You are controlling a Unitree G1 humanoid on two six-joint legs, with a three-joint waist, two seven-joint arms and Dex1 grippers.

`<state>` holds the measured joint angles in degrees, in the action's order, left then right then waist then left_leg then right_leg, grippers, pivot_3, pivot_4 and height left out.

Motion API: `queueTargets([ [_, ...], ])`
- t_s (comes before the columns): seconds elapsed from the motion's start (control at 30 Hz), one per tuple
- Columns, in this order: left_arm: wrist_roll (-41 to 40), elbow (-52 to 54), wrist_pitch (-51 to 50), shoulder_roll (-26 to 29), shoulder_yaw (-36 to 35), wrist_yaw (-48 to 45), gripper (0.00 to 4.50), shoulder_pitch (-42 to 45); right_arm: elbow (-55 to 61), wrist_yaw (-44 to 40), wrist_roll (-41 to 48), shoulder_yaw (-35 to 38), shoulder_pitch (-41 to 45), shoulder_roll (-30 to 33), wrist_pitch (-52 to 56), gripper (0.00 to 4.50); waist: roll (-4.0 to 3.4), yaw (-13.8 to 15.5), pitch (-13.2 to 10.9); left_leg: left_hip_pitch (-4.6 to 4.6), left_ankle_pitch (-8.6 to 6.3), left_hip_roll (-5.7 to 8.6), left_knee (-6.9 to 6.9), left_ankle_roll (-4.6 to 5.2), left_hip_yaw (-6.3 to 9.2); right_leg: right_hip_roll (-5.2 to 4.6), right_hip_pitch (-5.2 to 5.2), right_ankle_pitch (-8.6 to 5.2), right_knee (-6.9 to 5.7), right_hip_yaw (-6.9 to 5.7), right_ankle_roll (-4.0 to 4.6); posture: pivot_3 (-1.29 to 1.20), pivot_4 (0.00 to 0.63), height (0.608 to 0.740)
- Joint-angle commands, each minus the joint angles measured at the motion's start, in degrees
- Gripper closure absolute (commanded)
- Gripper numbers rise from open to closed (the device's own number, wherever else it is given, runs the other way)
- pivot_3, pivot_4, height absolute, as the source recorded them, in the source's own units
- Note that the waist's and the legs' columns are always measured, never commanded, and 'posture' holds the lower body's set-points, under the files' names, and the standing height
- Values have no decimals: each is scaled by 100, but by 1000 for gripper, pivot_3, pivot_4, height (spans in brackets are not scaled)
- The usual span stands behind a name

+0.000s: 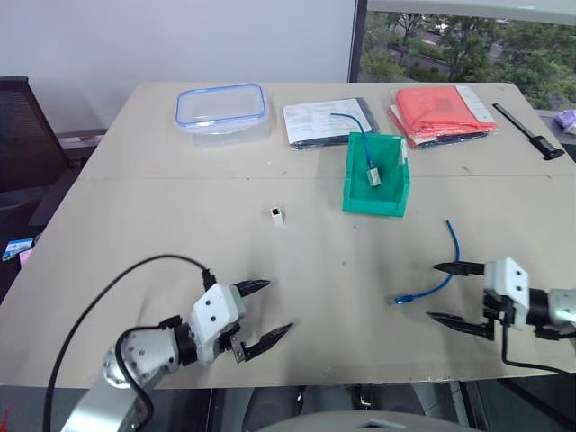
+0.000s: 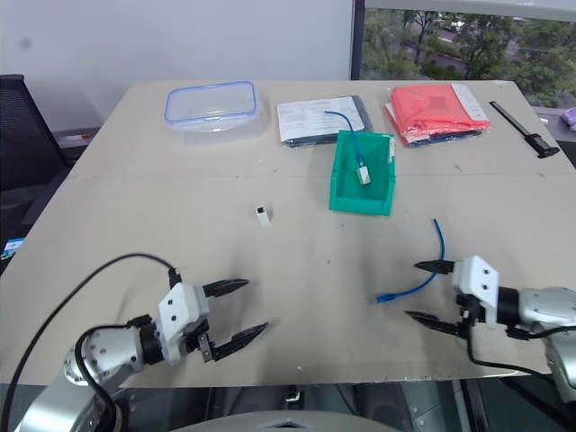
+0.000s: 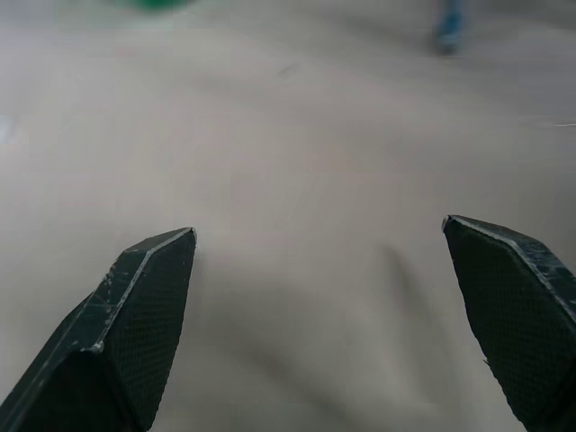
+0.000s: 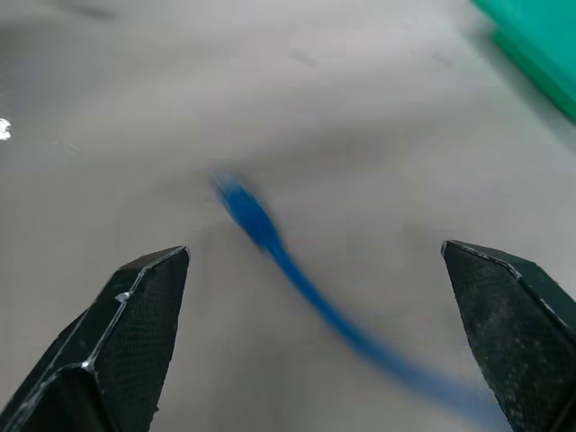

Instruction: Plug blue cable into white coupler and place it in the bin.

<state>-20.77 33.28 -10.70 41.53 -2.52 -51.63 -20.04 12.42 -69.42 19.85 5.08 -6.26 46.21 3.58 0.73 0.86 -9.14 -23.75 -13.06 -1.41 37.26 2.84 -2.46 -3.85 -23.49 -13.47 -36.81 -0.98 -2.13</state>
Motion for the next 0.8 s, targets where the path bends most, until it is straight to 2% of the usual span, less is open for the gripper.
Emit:
queueTargets([
  [0.03, -530, 403, -343, 377, 47, -499, 0, 371, 76, -67, -314, -558, 446, 65, 132, 55, 2, -4, -1, -2, 0, 2, 0, 0, -1, 0, -1, 1, 1, 1, 0, 0, 150, 737],
  [0.2, -954, 442, -690, 867, 96, -1092, 0, 924, -359, -337, -753, -1298, 1079, 66, -66, 55, 4, -5, -2, 0, -2, 2, 2, 4, -10, 5, -2, 1, 1, 7, -1, 0, 150, 737],
  [0.23, -983, 437, -718, 913, 98, -1150, 0, 972, -418, -355, -799, -1359, 1142, 73, -105, 558, 4, -6, -2, -1, -2, 2, 2, 5, -9, 7, -2, 1, 0, 7, -1, 0, 150, 737],
  [0.27, -1006, 426, -732, 953, 85, -1197, 0, 1008, -451, -368, -795, -1386, 1184, 80, -104, 755, 4, -6, -3, 0, -2, 2, 2, 4, -10, 8, -2, 1, 0, 7, -1, 0, 150, 737],
  [0.5, -962, 230, -698, 1104, -41, -1404, 0, 1158, -308, -428, -764, -1462, 1311, 106, 72, 4314, 7, -6, -4, 1, -2, 0, 5, 4, -11, 13, -2, 2, -2, 10, -2, 0, 150, 737],
  [0.63, -1009, 140, -745, 1145, -122, -1421, 0, 1327, -357, -300, -820, -1564, 1631, -53, 313, 4418, 7, -10, -4, 1, -2, -1, 5, 4, -12, 14, -2, 2, -3, 10, -3, 0, 150, 737],
  [0.8, -1031, -86, -817, 1240, -184, -1499, 0, 1675, -872, -109, -1021, -1914, 2509, -624, 455, 4418, 11, -34, -5, 6, -1, -7, 7, 4, -16, 25, -2, 3, -6, 15, -3, 0, 150, 737],
])
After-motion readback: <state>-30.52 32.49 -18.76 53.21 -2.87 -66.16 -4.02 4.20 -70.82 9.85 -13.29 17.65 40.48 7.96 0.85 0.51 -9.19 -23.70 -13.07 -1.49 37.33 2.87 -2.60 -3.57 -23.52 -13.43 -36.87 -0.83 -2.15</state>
